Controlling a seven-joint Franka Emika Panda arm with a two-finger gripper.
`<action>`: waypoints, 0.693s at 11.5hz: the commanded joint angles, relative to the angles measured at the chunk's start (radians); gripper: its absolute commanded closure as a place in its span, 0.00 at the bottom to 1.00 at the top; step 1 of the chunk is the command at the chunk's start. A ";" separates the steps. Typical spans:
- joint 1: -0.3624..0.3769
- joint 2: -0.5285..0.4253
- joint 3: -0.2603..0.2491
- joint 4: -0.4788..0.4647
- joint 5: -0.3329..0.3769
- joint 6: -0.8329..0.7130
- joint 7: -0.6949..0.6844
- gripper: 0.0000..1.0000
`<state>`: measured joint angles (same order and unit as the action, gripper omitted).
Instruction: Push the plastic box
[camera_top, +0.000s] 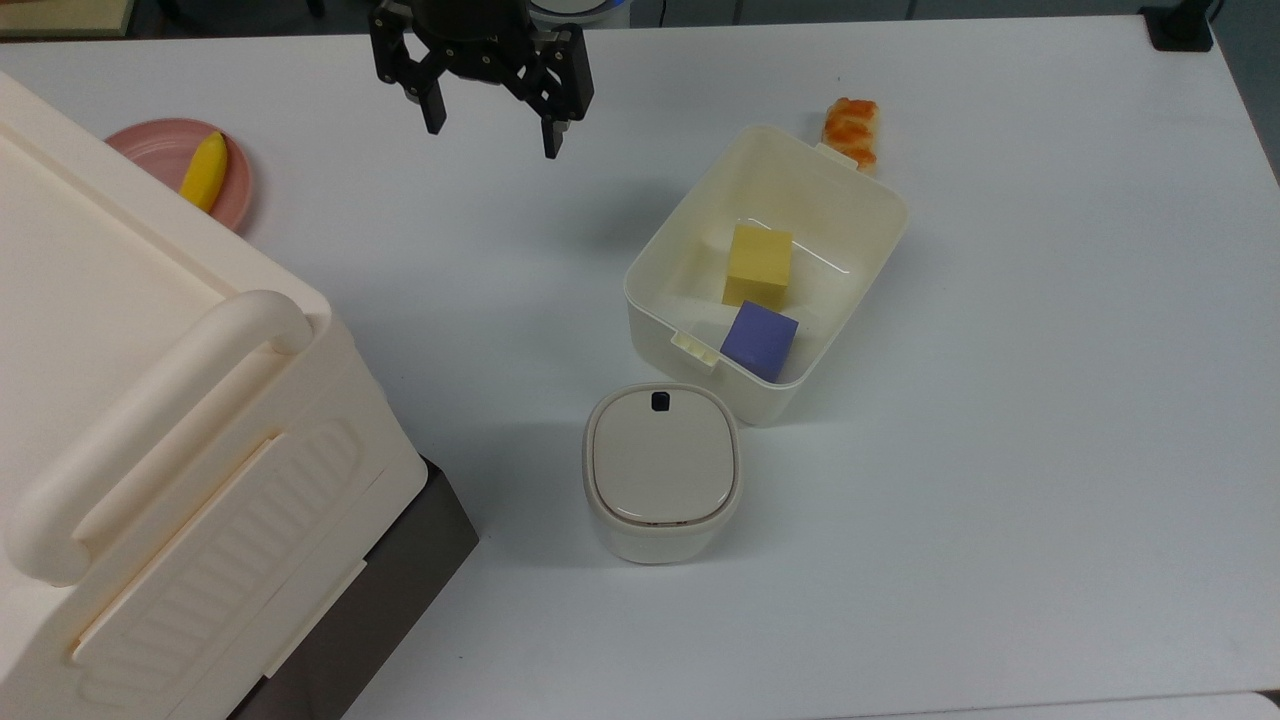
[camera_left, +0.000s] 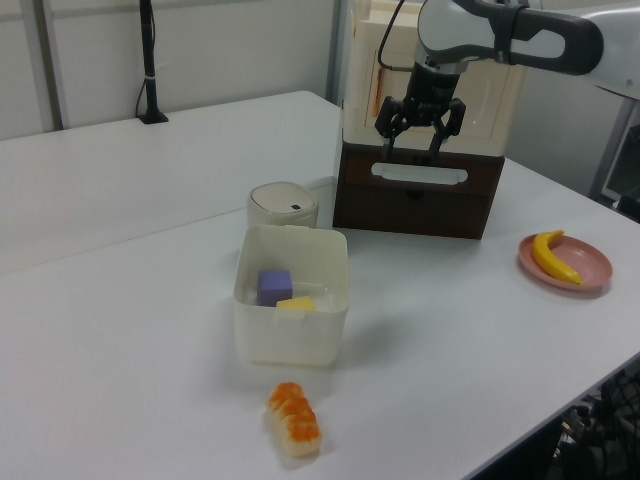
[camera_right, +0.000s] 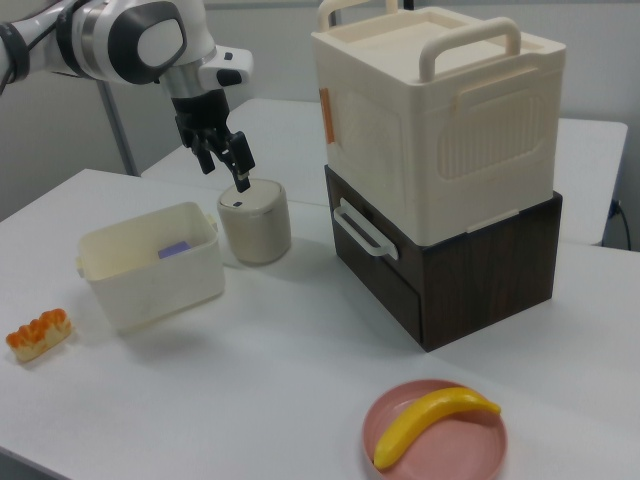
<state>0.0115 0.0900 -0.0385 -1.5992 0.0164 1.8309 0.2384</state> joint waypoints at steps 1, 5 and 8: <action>0.001 -0.019 -0.006 0.004 0.022 -0.039 -0.153 0.00; -0.007 -0.091 -0.003 -0.080 0.020 -0.078 -0.414 0.00; 0.002 -0.131 0.000 -0.163 0.016 -0.079 -0.666 0.00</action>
<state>0.0060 0.0237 -0.0383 -1.6657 0.0164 1.7538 -0.2572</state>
